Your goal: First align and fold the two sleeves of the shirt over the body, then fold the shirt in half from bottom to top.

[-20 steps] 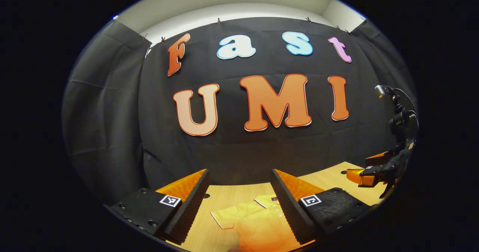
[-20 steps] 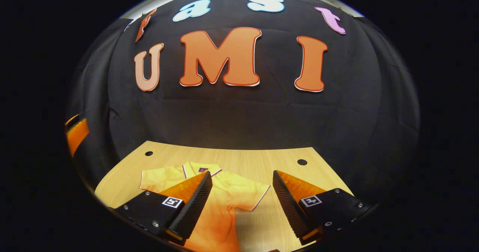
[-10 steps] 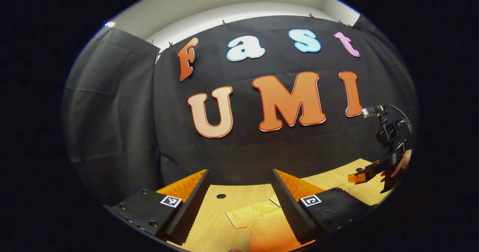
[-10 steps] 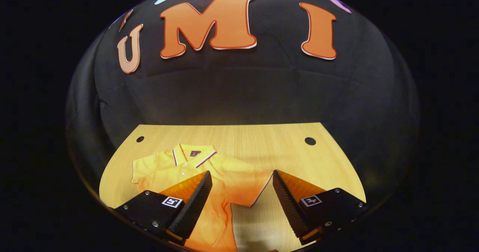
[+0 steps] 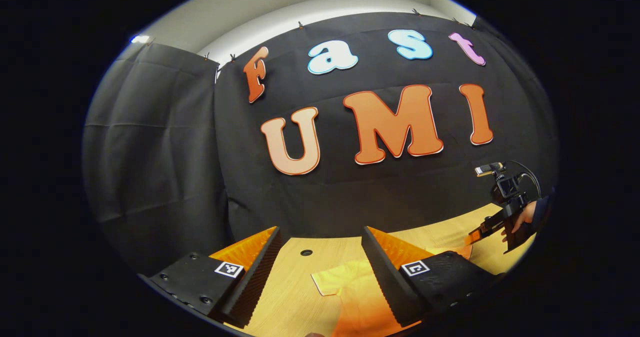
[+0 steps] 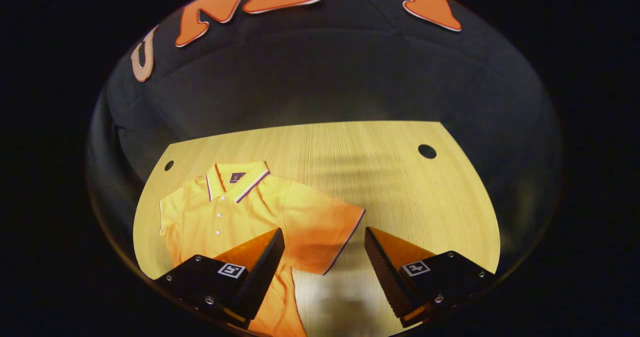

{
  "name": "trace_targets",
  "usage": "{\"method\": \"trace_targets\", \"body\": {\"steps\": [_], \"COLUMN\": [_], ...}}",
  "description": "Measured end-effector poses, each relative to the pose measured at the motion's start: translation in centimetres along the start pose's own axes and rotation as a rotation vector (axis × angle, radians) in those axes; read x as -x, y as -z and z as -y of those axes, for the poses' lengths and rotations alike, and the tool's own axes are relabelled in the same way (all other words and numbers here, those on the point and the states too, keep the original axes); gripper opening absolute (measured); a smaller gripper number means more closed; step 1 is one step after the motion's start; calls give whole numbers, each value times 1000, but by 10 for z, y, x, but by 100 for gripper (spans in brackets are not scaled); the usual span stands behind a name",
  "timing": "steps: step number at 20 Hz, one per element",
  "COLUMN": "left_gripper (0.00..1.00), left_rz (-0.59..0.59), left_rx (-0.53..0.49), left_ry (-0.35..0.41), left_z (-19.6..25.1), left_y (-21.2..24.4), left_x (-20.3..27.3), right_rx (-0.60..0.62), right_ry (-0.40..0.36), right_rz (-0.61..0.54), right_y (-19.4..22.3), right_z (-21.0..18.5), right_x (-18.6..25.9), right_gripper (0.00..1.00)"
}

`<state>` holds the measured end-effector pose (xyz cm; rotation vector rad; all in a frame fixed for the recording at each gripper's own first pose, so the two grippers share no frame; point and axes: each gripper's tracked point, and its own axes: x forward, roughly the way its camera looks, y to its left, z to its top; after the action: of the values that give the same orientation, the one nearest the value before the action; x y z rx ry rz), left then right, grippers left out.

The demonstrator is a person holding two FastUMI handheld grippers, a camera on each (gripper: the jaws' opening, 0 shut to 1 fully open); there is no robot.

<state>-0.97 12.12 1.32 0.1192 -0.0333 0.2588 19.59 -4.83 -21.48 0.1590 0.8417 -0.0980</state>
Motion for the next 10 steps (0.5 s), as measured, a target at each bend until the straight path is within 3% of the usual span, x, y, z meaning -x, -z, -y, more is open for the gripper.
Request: {"method": "trace_targets", "body": {"steps": [9,10], "left_gripper": [100,100], "left_rz": [-38,-44], "left_rx": [-7,-8], "left_ry": [-88,-92], "left_z": [-10,-10], "left_y": [7,9], "left_x": [11,12], "right_rx": [-5,-2], "right_ry": [9,13], "right_rz": [-203,-226], "right_y": [21,26], "right_z": [8,8], "right_x": [-54,-59], "right_gripper": [96,90]}}
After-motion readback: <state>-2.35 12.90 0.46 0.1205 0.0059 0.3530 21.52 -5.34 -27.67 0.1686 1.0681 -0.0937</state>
